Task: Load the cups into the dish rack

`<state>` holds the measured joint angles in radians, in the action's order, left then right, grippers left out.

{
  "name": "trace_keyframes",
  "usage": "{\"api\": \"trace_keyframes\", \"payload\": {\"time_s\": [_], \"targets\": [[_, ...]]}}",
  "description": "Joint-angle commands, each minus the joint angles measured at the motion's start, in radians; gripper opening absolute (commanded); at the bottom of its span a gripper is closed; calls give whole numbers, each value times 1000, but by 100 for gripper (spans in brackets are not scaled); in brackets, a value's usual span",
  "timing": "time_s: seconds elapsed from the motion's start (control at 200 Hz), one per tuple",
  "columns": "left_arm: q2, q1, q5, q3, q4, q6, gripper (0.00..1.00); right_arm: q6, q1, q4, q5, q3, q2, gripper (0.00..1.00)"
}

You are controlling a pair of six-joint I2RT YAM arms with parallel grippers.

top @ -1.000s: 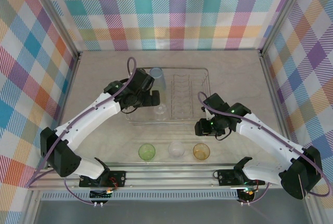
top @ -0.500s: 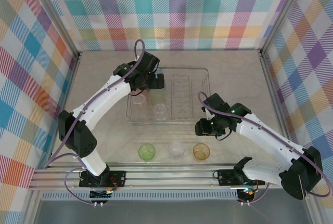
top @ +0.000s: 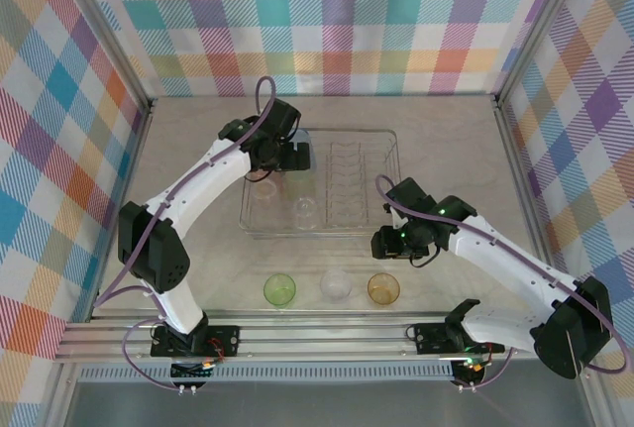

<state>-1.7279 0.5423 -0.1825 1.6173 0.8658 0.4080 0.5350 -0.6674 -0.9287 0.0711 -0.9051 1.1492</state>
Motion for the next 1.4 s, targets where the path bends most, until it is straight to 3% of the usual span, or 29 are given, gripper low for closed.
{"api": "trace_keyframes", "payload": {"time_s": [0.0,0.31,0.755,1.07,1.395], "targets": [[11,-7,47,-51,-20,32,100,-17,-6,-12,-5,-25,9,49],[39,-5,125,-102,-47,63,100,-20,-5,-13,-3,-38,15,49],[168,0,107,-111,-69,13,100,-20,-21,-10,47,-57,22,50],[429,5,34,-278,-140,1,100,22,-192,35,26,-120,111,49],[749,5,-133,-626,-129,146,100,47,-401,105,13,-290,351,49]]}}
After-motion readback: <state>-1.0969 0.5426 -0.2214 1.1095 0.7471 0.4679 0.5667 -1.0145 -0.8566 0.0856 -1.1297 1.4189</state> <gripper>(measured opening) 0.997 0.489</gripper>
